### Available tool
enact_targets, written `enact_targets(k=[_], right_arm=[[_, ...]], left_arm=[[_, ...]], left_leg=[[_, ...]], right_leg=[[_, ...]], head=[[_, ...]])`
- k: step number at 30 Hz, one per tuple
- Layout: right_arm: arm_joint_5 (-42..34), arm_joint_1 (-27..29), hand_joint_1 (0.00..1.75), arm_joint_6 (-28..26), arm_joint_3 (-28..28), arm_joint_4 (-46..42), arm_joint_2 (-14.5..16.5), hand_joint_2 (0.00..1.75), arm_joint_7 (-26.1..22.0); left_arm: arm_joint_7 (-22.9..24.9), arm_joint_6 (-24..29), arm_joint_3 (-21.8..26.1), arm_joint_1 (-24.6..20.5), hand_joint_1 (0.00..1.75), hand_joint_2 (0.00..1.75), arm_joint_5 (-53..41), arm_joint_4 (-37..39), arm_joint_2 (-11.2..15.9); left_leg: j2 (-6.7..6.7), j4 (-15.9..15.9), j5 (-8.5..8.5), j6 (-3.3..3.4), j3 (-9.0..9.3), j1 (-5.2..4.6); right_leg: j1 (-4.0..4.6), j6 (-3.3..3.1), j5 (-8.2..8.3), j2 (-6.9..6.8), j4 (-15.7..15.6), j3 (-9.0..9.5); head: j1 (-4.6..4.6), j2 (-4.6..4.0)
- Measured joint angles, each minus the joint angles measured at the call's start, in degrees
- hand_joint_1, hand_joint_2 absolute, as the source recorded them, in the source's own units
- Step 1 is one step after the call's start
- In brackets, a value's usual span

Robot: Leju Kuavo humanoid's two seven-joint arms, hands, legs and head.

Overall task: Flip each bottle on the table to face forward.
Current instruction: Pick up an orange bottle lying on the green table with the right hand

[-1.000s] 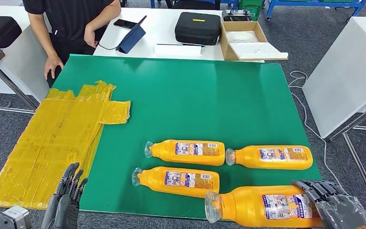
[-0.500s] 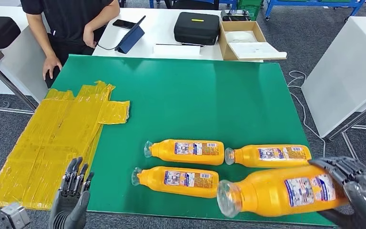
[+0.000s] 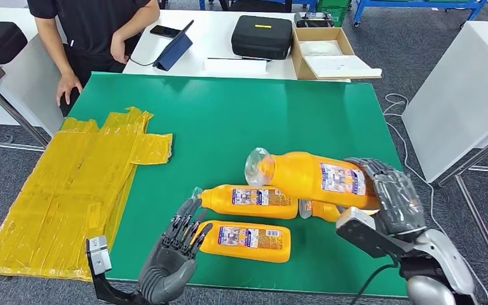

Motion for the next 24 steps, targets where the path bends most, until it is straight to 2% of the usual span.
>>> enact_targets(k=[5,11,18,24], right_arm=[[0.32,-3.14,1.58,-1.39,2.85,5.03,7.37,1.75,1.80],[-0.94,-4.22,1.54,-1.71,4.84,7.50,13.74,1.75,2.36],[-2.56,-6.19,1.54,-1.85,8.14,8.59,17.63,1.75,2.79],[-2.73,-7.61,1.54,-1.85,10.40,9.05,19.13,1.75,3.27]], left_arm=[[-0.31,2.43,-1.37,-3.04,0.00,1.75,-4.28,1.68,-0.27],[-2.19,10.32,0.07,-6.08,0.00,1.75,-11.56,4.19,-2.21],[-3.27,17.99,4.74,-8.62,0.00,1.75,-14.55,7.17,-4.19],[-3.42,19.09,8.05,-9.98,0.00,1.75,-14.90,9.24,-5.13]], left_leg=[[-0.07,0.00,0.04,-0.06,-0.09,0.05],[-0.05,0.00,0.04,-0.06,-0.19,0.03],[-0.06,0.00,0.05,-0.05,-0.23,0.01],[-0.08,0.01,0.07,-0.06,-0.24,0.00]], right_leg=[[0.00,0.00,0.00,-0.03,0.02,-0.05],[0.01,0.00,0.00,-0.02,0.03,-0.14],[0.00,0.01,0.01,-0.03,0.03,-0.17],[0.00,0.01,0.01,-0.04,0.04,-0.19]], head=[[0.00,0.00],[0.01,0.00],[0.01,0.00],[0.01,0.00]])
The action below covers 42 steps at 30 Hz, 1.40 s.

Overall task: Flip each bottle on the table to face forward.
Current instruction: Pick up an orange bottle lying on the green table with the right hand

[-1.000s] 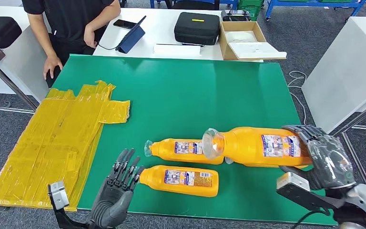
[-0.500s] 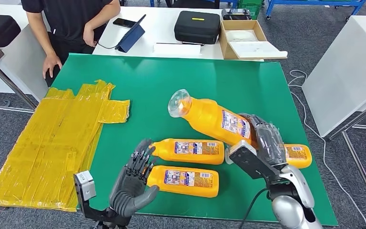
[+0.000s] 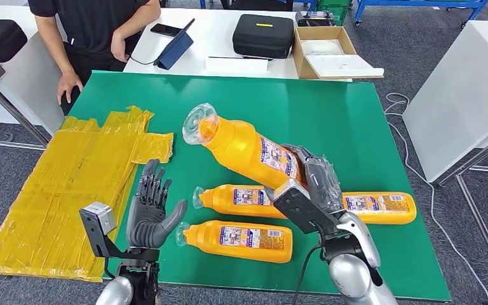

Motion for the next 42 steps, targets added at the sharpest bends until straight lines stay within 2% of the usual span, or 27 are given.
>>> enact_targets(k=[12,18,24,33,42], right_arm=[[-0.30,-0.73,1.50,0.00,1.05,0.51,0.40,1.75,0.09],[-1.24,-2.62,1.45,1.04,3.22,2.03,1.63,1.75,1.71],[-1.04,-6.98,1.44,3.34,3.83,11.41,4.18,1.75,3.83],[1.04,-14.88,1.46,4.11,4.29,29.56,9.27,1.75,2.23],[1.24,-19.13,1.42,3.92,6.62,37.37,12.12,1.75,1.43]], left_arm=[[-0.40,0.66,1.43,-0.53,0.00,1.75,-0.50,1.34,-0.62],[-0.06,0.64,2.56,-2.91,0.00,1.75,-0.99,2.66,-0.96],[1.61,0.08,2.23,-6.08,0.00,1.75,-1.75,3.12,-1.92],[3.45,0.95,-0.21,-9.12,0.00,1.75,-0.02,2.14,-2.33],[3.83,1.04,-1.40,-9.63,0.00,1.75,3.70,0.83,-2.21]], left_leg=[[0.00,0.00,0.00,0.00,-0.07,-0.06],[-0.02,0.00,0.04,-0.01,-0.07,-0.03],[-0.01,0.00,0.11,-0.05,-0.07,-0.02],[-0.01,0.02,0.25,-0.03,-0.30,-0.03],[-0.04,0.02,0.27,-0.05,-0.33,-0.05]], right_leg=[[0.00,0.00,0.00,0.00,0.00,-0.07],[0.00,0.00,0.01,0.00,0.00,-0.08],[0.00,0.04,0.04,0.00,0.02,-0.07],[0.00,0.11,0.09,0.01,0.14,-0.05],[0.00,0.11,0.09,0.02,0.14,-0.09]], head=[[0.01,0.00],[0.01,0.00],[0.01,0.00],[0.01,0.00],[0.01,0.00]])
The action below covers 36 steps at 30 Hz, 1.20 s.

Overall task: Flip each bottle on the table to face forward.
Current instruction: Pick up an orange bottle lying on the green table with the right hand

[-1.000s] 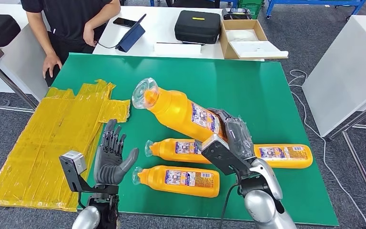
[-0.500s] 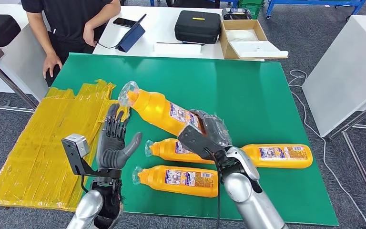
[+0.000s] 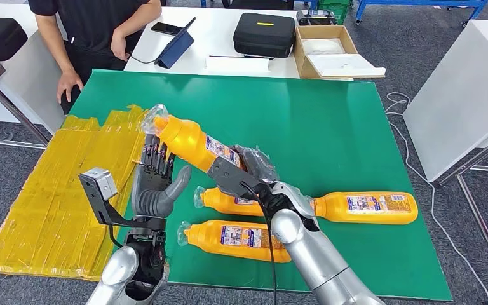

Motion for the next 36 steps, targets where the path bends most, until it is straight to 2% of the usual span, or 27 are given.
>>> enact_targets(k=[10,12,20,32,36], right_arm=[[1.34,-3.16,1.46,-4.95,0.86,4.21,1.80,1.75,-2.68],[1.90,-3.32,1.41,-5.47,1.68,4.11,2.16,1.75,-2.34],[3.98,-3.71,1.41,-6.60,5.58,3.80,2.85,1.75,0.10],[5.13,-3.73,1.40,-4.91,10.08,0.56,3.00,1.75,0.43],[5.27,-3.73,1.29,-4.78,10.85,0.07,3.02,1.75,0.42]], left_arm=[[0.79,0.90,-2.13,-0.83,0.00,1.75,4.14,-1.62,0.27],[0.79,1.48,-2.09,-0.90,0.00,1.75,4.11,-1.62,0.27],[2.83,2.79,-0.87,-0.89,0.00,1.75,1.12,-1.62,0.30],[4.92,2.56,2.50,-1.58,0.00,1.75,1.39,-1.62,0.31],[4.94,2.37,3.09,-1.61,0.00,1.75,1.27,-1.62,0.32]], left_leg=[[0.01,0.01,0.05,0.05,-0.02,-0.04],[0.01,0.01,0.05,0.05,-0.02,-0.04],[0.01,0.00,0.05,0.05,-0.03,-0.04],[0.01,0.00,0.06,0.04,-0.04,-0.04],[0.01,0.00,0.06,0.04,-0.04,-0.04]], right_leg=[[0.00,0.08,0.05,0.00,0.00,0.00],[0.00,0.08,0.05,0.00,0.00,0.00],[0.00,0.08,0.05,0.00,0.00,-0.02],[0.00,0.08,0.05,0.00,0.00,-0.04],[0.00,0.08,0.05,0.00,0.00,-0.04]], head=[[0.01,0.00],[0.01,0.00],[0.01,0.00],[0.01,0.00],[0.02,0.00]])
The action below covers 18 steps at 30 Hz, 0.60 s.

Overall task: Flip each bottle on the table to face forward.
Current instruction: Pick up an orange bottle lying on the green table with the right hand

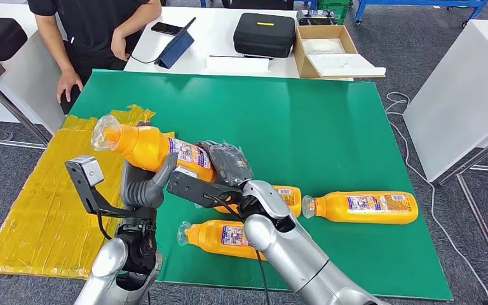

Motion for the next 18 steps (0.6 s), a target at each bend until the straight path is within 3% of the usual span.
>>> enact_targets(k=[18], right_arm=[[0.08,-0.32,1.32,0.97,2.63,-0.51,0.50,1.75,-1.21]], left_arm=[[0.66,-1.67,1.13,0.32,0.00,1.75,0.17,0.17,0.00]], left_leg=[[0.00,0.00,0.00,-0.01,-0.01,0.00]], right_leg=[[0.00,0.00,0.00,0.00,0.00,0.00]], head=[[0.00,0.00]])
